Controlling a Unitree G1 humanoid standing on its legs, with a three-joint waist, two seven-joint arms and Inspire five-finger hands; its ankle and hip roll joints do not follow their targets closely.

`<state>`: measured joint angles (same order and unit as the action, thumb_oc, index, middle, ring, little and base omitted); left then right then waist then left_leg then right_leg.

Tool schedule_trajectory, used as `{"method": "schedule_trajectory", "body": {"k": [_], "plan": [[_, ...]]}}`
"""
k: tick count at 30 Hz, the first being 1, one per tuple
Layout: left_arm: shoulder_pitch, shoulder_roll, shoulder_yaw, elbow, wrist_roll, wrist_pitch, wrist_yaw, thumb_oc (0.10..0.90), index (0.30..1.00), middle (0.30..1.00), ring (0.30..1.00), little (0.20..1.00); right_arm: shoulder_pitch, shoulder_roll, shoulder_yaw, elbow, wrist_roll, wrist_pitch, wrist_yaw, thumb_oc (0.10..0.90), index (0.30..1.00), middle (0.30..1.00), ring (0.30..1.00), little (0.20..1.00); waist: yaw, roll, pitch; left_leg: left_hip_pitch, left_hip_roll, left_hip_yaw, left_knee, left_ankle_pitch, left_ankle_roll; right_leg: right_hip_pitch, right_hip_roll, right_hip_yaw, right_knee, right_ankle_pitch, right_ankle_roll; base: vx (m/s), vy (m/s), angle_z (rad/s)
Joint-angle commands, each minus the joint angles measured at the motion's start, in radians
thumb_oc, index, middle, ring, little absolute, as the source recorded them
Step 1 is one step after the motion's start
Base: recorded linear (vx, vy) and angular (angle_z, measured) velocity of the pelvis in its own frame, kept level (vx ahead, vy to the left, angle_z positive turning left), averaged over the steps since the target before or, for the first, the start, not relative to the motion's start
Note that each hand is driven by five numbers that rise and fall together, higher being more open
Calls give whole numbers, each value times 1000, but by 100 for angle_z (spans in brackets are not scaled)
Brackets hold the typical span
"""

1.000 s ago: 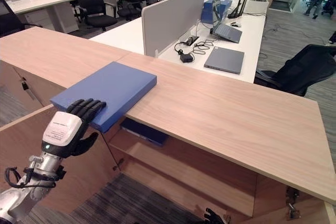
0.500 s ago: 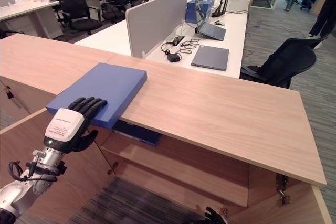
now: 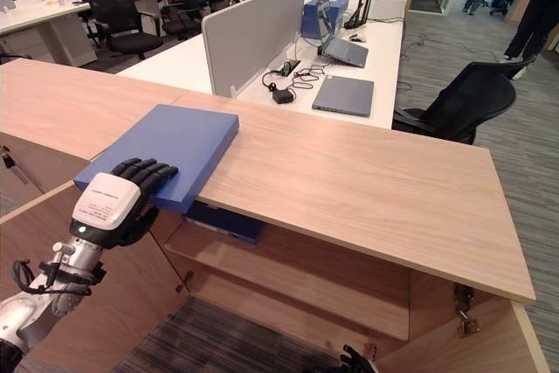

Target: Put the empty folder in the office cabinet

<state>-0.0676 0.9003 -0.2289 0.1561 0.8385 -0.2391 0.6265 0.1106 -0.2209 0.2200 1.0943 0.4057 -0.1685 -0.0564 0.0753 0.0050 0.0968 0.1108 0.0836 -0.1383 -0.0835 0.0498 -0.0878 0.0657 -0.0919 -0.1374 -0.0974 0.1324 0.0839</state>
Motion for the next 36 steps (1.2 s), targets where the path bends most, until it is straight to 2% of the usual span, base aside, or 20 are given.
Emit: {"method": "schedule_trajectory", "body": {"k": [1, 7, 11, 13, 14, 17, 18, 19, 20, 21, 22, 24, 25, 27, 28, 33, 36], "plan": [[-123, 49, 50, -37, -10, 4, 42, 400, 300, 300, 300, 300, -69, -31, -12, -35, 33, -46, -5, 800, 900, 900, 900, 900, -16, 6, 4, 9, 14, 26, -4, -68, -42, 145, -43, 27, 28, -220, 79, 0, 0, 0], [-103, 44, 98, -102, -20, -3, 42, 400, 300, 300, 300, 300, -77, -25, -15, -30, 32, -43, -5, 800, 900, 900, 900, 900, -7, 6, -1, 12, 9, 24, -4, -69, -40, 149, -44, 26, 28, -220, 79, 0, 0, 0], [-74, -24, 199, -228, -124, -41, 28, 400, 300, 300, 300, 300, -78, -12, -18, -34, 42, -39, -3, 800, 900, 900, 900, 900, 3, 7, -3, 11, 7, 23, -4, -68, -38, 152, -45, 20, 27, -221, 76, 0, 0, 0], [-78, -118, 256, -308, -253, -83, 5, 400, 300, 300, 300, 300, -79, -3, -18, -52, 50, -36, -1, 800, 900, 900, 900, 900, 6, 5, -4, 7, 5, 18, -4, -61, -36, 147, -46, 20, 27, -215, 73, -15, -3, 3], [-73, -120, 260, -313, -255, -81, 0, 400, 300, 300, 300, 300, -78, -4, -16, -52, 50, -36, -1, 800, 900, 900, 900, 900, 5, 6, -5, 11, 6, 19, -4, -68, -36, 153, -45, 19, 25, -220, 73, -21, 2, 3], [-106, -262, 309, -425, -548, -161, -22, 400, 300, 300, 300, 300, -82, 1, -3, -113, 69, -30, 5, 800, 900, 900, 900, 900, 6, 6, -5, 6, 2, 18, -4, -60, -32, 151, -47, 19, 24, -216, 67, 0, 0, 0], [-105, -262, 311, -427, -551, -161, -25, 400, 300, 300, 300, 300, -82, 0, -3, -113, 69, -29, 5, 800, 900, 900, 900, 900, 6, 6, -5, 6, 2, 18, -4, -60, -32, 151, -47, 19, 25, -216, 67, 0, 0, 0], [-125, -321, 312, -477, -723, -207, -73, 400, 300, 300, 300, 300, -84, -2, 6, -153, 76, -23, 8, 800, 900, 900, 900, 900, 6, 8, -4, 5, 1, 19, -4, -59, -31, 151, -48, 18, 26, -216, 65, 0, 0, 0], [-124, -322, 315, -480, -727, -205, -77, 400, 300, 300, 300, 300, -84, -3, 7, -154, 76, -22, 7, 800, 900, 900, 900, 900, 5, 9, -3, 6, 1, 19, -4, -60, -31, 151, -48, 18, 26, -216, 65, 0, 0, 0], [-153, -365, 303, -519, -903, -241, -152, 400, 300, 300, 300, 300, -92, -5, 13, -165, 75, -19, 10, 800, 900, 900, 900, 900, 5, 13, -2, 6, -1, 19, -4, -61, -28, 151, -49, 17, 27, -215, 64, 0, 0, 0], [-153, -365, 304, -519, -903, -241, -153, 400, 300, 300, 300, 300, -92, -5, 13, -165, 75, -19, 10, 800, 900, 900, 900, 900, 5, 13, -2, 6, -1, 19, -4, -61, -29, 151, -49, 17, 27, -215, 64, 0, 0, 0], [-186, -409, 270, -564, -1124, -256, -259, 400, 300, 300, 300, 300, -107, -4, 27, -193, 76, -9, 16, 800, 900, 900, 900, 900, 3, 19, 0, 9, -4, 21, -4, -64, -25, 151, -53, 20, 26, -211, 64, 0, 0, 0], [-199, -416, 252, -573, -1186, -256, -295, 400, 300, 300, 300, 300, -113, -4, 34, -200, 75, -5, 20, 800, 900, 900, 900, 900, 2, 21, 0, 10, -5, 24, -4, -65, -24, 152, -56, 20, 26, -210, 65, 0, 0, 0], [-210, -419, 235, -580, -1231, -254, -326, 400, 300, 300, 300, 300, -115, -4, 40, -203, 74, -2, 23, 800, 900, 900, 900, 900, 3, 23, 1, 11, -6, 28, -4, -66, -23, 153, -58, 21, 26, -210, 67, 0, 0, 0], [-237, -429, 201, -593, -1321, -250, -376, 400, 300, 300, 300, 300, -125, -3, 48, -210, 76, 3, 25, 800, 900, 900, 900, 900, -3, 26, 1, 14, -8, 34, -4, -70, -20, 151, -62, 24, 28, -208, 69, -3, 41, -2], [-308, -457, 101, -591, -1524, -231, -484, 400, 300, 300, 300, 300, -141, -2, 54, -225, 104, 10, 30, 800, 900, 900, 900, 900, -28, 28, 2, 21, -12, 53, -4, -80, -13, 142, -74, 43, 34, -202, 75, 3, 39, -8], [-329, -461, 68, -578, -1590, -221, -522, 400, 300, 300, 300, 300, -143, -3, 55, -239, 121, 14, 37, 800, 900, 900, 900, 900, -38, 28, 1, 24, -16, 65, -4, -84, -9, 136, -79, 56, 36, -199, 79, -8, 43, -19]]}}
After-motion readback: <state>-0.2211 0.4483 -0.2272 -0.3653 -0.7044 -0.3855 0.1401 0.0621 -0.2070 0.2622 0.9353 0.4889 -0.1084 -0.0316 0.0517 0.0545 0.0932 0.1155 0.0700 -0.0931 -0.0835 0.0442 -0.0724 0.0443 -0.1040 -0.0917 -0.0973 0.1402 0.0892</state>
